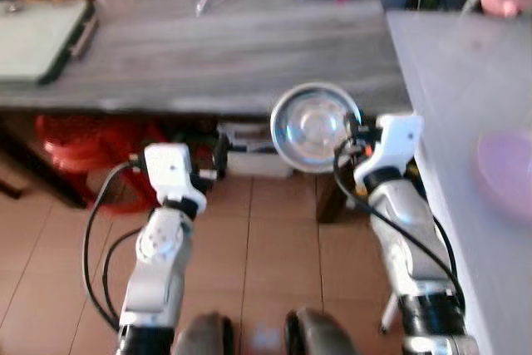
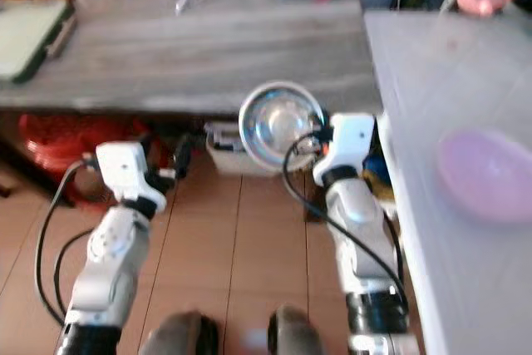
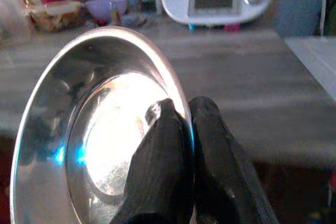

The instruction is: Setting the table

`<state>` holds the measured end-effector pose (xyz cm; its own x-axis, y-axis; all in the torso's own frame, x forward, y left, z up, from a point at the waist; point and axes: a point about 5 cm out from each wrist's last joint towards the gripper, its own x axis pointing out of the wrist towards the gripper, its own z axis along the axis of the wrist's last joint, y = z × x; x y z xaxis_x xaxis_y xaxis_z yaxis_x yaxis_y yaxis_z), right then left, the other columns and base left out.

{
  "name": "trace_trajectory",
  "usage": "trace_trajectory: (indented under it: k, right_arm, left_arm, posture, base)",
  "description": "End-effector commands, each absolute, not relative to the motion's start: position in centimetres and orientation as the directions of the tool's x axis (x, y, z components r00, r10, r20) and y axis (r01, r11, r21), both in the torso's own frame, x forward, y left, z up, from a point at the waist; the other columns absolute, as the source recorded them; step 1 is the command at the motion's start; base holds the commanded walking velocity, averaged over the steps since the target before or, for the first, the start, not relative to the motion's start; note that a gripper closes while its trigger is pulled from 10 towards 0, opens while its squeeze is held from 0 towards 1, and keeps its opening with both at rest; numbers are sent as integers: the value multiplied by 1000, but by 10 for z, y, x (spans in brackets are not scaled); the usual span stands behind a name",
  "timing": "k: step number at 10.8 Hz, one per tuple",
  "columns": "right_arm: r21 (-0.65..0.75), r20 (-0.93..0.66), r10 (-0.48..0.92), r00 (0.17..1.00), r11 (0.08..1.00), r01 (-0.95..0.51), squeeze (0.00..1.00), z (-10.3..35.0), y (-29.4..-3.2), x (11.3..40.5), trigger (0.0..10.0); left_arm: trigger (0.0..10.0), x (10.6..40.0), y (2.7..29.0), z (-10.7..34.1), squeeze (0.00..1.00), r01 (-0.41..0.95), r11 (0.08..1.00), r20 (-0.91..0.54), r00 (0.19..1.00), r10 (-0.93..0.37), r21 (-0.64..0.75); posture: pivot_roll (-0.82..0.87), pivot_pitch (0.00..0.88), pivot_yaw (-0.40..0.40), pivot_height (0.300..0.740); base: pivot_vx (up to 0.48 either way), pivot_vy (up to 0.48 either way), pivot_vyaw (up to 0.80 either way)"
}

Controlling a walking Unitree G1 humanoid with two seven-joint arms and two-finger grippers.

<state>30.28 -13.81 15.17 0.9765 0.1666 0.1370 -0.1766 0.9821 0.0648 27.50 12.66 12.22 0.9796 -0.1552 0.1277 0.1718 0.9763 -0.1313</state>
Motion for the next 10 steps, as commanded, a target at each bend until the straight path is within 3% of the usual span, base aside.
trace_trajectory:
  k: [1, 5, 10]
  right_arm:
    - [63, 164, 187, 969, 978, -200, 0, 157, -130, 304, 10000]
    - [60, 197, 135, 971, 987, -149, 0, 167, -140, 316, 10000]
    - [138, 87, -105, 991, 986, 92, 0, 146, -166, 314, 10000]
  left_arm:
    - [10000, 274, 133, 120, 0, 158, 980, 118, 983, -144, -121]
    - [10000, 275, 131, 121, 0, 164, 978, 122, 981, -149, -127]
    - [10000, 259, 132, 116, 0, 178, 979, 96, 981, -169, -98]
  posture:
    - [-38, 153, 18, 740]
    - [-34, 151, 16, 740]
    - [-23, 168, 19, 740]
  base:
    - [364, 311, 0]
    - [337, 340, 0]
    - [0, 0, 0]
